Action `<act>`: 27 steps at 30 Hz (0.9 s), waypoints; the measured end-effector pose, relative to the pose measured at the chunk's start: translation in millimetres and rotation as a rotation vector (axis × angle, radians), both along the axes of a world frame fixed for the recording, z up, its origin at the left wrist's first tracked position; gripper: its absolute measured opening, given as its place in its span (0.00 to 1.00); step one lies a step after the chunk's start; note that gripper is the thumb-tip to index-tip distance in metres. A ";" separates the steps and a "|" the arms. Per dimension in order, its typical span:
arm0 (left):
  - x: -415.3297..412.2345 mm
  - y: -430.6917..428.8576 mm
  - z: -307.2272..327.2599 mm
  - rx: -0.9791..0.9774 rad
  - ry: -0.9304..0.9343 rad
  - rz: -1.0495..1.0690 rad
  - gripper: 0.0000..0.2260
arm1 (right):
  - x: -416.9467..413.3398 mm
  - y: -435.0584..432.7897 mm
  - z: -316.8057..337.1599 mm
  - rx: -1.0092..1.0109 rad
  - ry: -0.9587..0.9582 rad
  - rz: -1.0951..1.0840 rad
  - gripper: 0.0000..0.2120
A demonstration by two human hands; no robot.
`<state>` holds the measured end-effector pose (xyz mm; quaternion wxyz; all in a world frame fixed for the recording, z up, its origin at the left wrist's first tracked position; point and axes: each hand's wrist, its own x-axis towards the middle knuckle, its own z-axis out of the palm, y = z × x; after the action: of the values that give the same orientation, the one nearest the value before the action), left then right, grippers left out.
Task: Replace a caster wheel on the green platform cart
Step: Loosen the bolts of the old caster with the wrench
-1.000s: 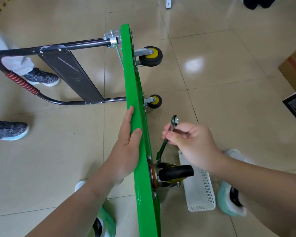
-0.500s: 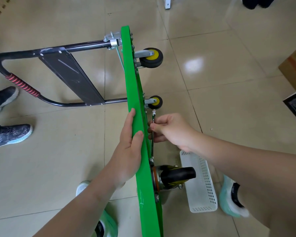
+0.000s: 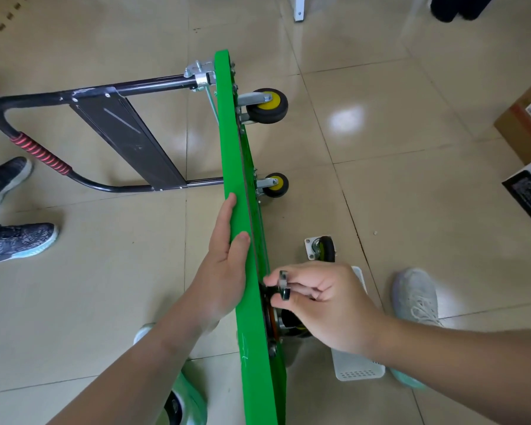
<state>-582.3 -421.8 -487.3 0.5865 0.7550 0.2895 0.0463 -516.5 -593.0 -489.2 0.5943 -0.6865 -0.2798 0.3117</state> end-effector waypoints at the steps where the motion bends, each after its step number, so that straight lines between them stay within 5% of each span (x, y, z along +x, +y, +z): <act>1: 0.0 -0.2 -0.4 -0.004 0.001 0.003 0.25 | -1.4 -2.4 -2.8 0.023 -0.012 -0.027 0.17; 17: -0.5 1.4 -1.8 -0.008 -0.002 -0.024 0.25 | 19.9 -7.2 -9.6 0.200 0.020 -0.211 0.14; 27: -0.8 2.9 -5.5 -0.032 -0.019 -0.018 0.26 | 61.1 19.4 -2.0 0.001 0.172 -0.153 0.08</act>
<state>-583.1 -418.9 -492.8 0.6016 0.7476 0.2778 0.0433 -455.4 -573.6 -491.2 0.6387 -0.6763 -0.1745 0.3229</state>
